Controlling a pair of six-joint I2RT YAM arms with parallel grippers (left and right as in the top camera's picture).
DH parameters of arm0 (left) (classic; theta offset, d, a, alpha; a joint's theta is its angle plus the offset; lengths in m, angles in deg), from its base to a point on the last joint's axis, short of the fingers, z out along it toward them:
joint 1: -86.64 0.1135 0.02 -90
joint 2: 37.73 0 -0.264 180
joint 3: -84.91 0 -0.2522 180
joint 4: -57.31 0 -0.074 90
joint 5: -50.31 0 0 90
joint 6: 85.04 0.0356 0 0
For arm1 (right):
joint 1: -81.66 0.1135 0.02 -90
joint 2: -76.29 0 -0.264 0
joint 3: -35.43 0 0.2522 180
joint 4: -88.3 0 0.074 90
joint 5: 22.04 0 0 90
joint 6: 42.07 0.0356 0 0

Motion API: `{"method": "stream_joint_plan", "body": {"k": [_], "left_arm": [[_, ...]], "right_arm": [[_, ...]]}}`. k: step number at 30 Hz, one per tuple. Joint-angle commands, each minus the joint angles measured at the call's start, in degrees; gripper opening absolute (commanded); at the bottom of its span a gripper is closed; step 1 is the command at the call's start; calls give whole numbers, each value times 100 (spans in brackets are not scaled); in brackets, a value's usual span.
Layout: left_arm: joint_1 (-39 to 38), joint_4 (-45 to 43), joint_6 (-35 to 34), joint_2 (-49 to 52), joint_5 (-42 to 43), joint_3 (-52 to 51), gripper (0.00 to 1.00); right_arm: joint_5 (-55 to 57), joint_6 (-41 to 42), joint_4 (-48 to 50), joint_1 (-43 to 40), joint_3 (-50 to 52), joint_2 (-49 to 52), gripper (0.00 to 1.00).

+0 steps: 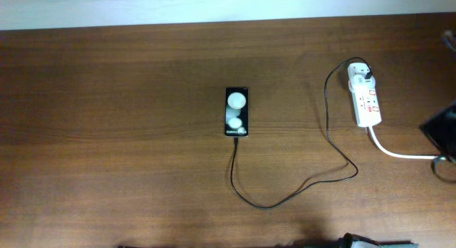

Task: Plug charger to phone and switch on socket

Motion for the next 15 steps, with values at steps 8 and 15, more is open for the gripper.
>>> {"method": "stream_joint_plan", "body": {"k": [8, 15], "left_arm": [[-17, -3709, 68, -74, -151, -3099, 99], [-17, -6712, 96, -74, -173, -5713, 99]], "right_arm": [[-914, -918, -35, -9, 343, -968, 4], [-929, -920, -35, -9, 706, -1370, 4]]}}
